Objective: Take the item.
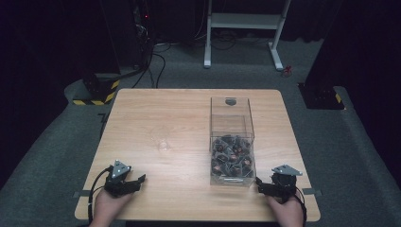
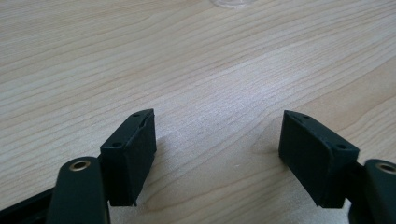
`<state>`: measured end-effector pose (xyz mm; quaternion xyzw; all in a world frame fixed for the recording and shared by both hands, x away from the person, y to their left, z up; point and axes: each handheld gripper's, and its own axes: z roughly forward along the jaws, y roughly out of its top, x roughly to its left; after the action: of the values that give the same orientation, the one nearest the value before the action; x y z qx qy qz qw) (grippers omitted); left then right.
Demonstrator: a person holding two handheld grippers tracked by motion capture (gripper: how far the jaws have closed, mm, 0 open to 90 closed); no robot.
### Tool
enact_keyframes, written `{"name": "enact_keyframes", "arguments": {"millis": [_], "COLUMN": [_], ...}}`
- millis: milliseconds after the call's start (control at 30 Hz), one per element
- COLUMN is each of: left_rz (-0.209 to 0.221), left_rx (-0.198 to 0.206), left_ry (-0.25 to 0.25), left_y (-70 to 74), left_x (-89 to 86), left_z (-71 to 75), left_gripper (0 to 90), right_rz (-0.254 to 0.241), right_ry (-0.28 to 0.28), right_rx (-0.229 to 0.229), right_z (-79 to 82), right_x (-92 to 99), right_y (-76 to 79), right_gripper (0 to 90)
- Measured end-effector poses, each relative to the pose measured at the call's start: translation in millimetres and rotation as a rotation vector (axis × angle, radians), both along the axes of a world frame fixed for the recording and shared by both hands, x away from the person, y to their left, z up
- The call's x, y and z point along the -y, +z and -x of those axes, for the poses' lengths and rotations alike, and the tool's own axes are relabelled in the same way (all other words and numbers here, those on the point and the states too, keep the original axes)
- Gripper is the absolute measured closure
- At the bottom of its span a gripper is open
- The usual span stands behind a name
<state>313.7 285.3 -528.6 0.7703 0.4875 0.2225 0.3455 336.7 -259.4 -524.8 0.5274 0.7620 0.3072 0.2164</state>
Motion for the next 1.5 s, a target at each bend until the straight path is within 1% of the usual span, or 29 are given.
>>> {"name": "enact_keyframes", "arguments": {"millis": [67, 167, 200, 233, 267, 300, 367, 467, 500, 533, 567, 600, 633, 700, 733, 767, 867, 900, 933, 967, 1000, 1033, 1100, 1133, 1167, 1333, 1500], "left_rz": [0.007, 0.011, 0.014, 0.017, 0.007, 0.007, 0.02, 0.032, 0.033, 0.043, 0.044, 0.033, 0.033, 0.051, 0.046, 0.053, 0.057, 0.051, 0.06, 0.06, 0.074, 0.079, 0.064, 0.066, 0.078, 0.079, 0.083], "left_rx": [-0.003, -0.002, 0.006, 0.006, 0.021, 0.021, 0.032, 0.034, 0.038, 0.042, 0.043, 0.052, 0.052, 0.042, 0.043, 0.042, 0.048, 0.054, 0.057, 0.057, 0.053, 0.056, 0.071, 0.073, 0.074, 0.098, 0.111], "left_ry": [0.003, 0.002, 0.006, 0.001, -0.006, -0.006, -0.008, -0.019, -0.032, -0.037, -0.046, -0.058, -0.058, -0.079, -0.09, -0.098, -0.126, -0.131, -0.136, -0.136, -0.142, -0.147, -0.156, -0.159, -0.158, -0.172, -0.189], "left_y": [0.5, 2.0, 2.6, 3.7, 6.4, 6.4, 9.2, 12.8, 15.0, 16.3, 17.5, 19.3, 19.3, 22.3, 23.9, 25.8, 31.5, 32.9, 34.6, 34.6, 35.8, 36.7, 38.7, 39.4, 40.8, 50.2, 55.1], "left_x": [-1.1, -2.8, -2.5, -2.5, -2.6, -2.6, -1.8, -0.2, 0.4, 1.7, 3.2, 5.3, 5.3, 9.6, 10.4, 12.4, 17.3, 18.7, 21.9, 21.9, 23.5, 25.3, 29.5, 31.0, 33.7, 44.2, 52.4], "left_z": [0.3, -0.1, 0.2, 0.7, 1.8, 1.8, 3.2, 4.5, 4.9, 5.0, 5.1, 4.5, 4.5, 4.2, 3.6, 3.6, 4.1, 4.1, 4.1, 4.1, 4.1, 4.1, 4.4, 4.5, 4.9, 4.9, 4.3], "left_gripper": [31.3, 30.0, 29.4, 29.3, 29.5, 29.5, 29.4, 29.4, 29.1, 29.2, 29.2, 29.2, 29.2, 29.2, 28.8, 28.8, 28.6, 28.6, 28.7, 28.7, 28.7, 29.0, 29.3, 29.3, 29.3, 29.3, 29.3], "right_rz": [0.002, 0.002, 0.002, 0.002, 0.002, 0.002, 0.003, 0.002, 0.002, 0.002, 0.002, 0.003, 0.003, 0.003, 0.002, 0.002, 0.001, 0.001, 0.003, 0.003, 0.001, 0.001, 0.002, 0.002, 0.002, 0.001, 0.001], "right_ry": [0.004, 0.003, 0.003, 0.003, 0.003, 0.003, 0.004, 0.003, 0.003, 0.004, 0.004, 0.004, 0.004, 0.004, 0.003, 0.003, 0.003, 0.003, 0.004, 0.004, 0.002, 0.003, 0.004, 0.004, 0.004, 0.007, 0.007], "right_rx": [0.002, 0.0, 0.001, 0.0, 0.0, 0.0, 0.001, 0.0, 0.001, 0.001, 0.001, 0.001, 0.001, 0.001, 0.001, 0.001, 0.0, 0.0, 0.001, 0.001, 0.0, 0.0, 0.001, 0.0, 0.0, -0.001, 0.0], "right_z": [-0.4, -0.3, -0.3, -0.3, -0.3, -0.3, -0.4, -0.3, -0.3, -0.4, -0.4, -0.4, -0.4, -0.4, -0.3, -0.3, -0.3, -0.3, -0.4, -0.4, -0.3, -0.3, -0.3, -0.3, -0.3, -0.1, -0.2], "right_x": [0.1, 0.0, 0.1, 0.0, 0.0, 0.0, 0.1, 0.0, 0.1, 0.1, 0.1, 0.1, 0.1, 0.1, 0.0, 0.0, 0.0, 0.0, 0.1, 0.1, 0.0, 0.0, 0.1, 0.0, 0.0, -0.3, -0.3], "right_y": [0.0, 0.0, -0.1, 0.0, 0.0, 0.0, 0.0, 0.0, -0.1, 0.0, 0.0, -0.1, -0.1, 0.0, -0.1, -0.1, 0.0, 0.0, -0.1, -0.1, 0.0, 0.0, 0.0, 0.0, -0.1, -0.1, -0.1], "right_gripper": [7.5, 7.5, 7.5, 7.5, 7.5, 7.5, 7.5, 7.5, 7.5, 7.5, 7.5, 7.5, 7.5, 7.5, 7.5, 7.5, 7.5, 7.5, 7.5, 7.5, 7.5, 7.5, 7.5, 7.5, 7.5, 7.6, 7.6]}}
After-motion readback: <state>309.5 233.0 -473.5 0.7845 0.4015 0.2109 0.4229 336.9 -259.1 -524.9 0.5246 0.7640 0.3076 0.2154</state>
